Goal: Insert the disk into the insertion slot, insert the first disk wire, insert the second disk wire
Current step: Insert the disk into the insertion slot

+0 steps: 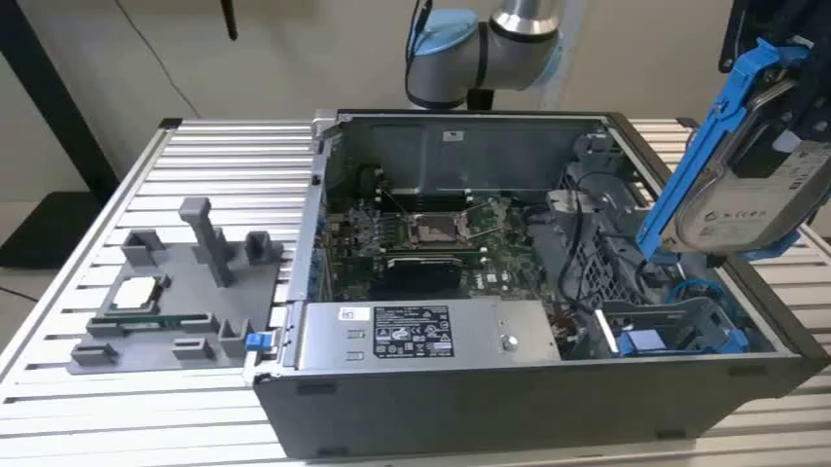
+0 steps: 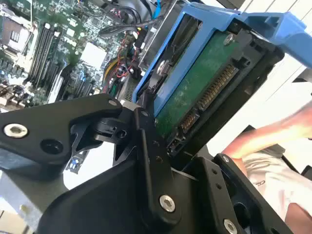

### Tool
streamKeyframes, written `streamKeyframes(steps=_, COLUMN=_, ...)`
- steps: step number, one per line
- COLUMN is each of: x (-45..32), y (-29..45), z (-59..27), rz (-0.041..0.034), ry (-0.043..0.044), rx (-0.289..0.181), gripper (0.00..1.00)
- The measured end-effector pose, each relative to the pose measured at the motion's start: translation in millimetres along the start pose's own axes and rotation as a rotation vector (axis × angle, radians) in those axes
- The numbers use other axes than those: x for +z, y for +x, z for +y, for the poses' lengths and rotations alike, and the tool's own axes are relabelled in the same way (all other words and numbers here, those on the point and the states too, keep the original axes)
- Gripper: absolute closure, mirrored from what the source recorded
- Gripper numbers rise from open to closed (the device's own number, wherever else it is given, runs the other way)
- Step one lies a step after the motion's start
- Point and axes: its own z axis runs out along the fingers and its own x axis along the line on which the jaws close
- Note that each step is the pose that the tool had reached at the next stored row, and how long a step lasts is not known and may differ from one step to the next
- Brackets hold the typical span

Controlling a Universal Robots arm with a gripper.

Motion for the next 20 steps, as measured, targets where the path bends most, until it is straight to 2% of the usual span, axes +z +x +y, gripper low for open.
streamKeyframes(steps=9, x=0.0, y=-0.1, z=0.0, rz=0.0, ry=0.0, rx=0.0, gripper=1.0)
streamKeyframes(steps=15, x=0.5, y=-5.0, z=0.1, rz=-0.0001, ry=0.0, rx=0.001, gripper=1.0)
streamKeyframes(steps=20, x=6.7, y=-5.8, z=-0.2, rz=-0.0002, ry=0.0, rx=0.002, gripper=1.0)
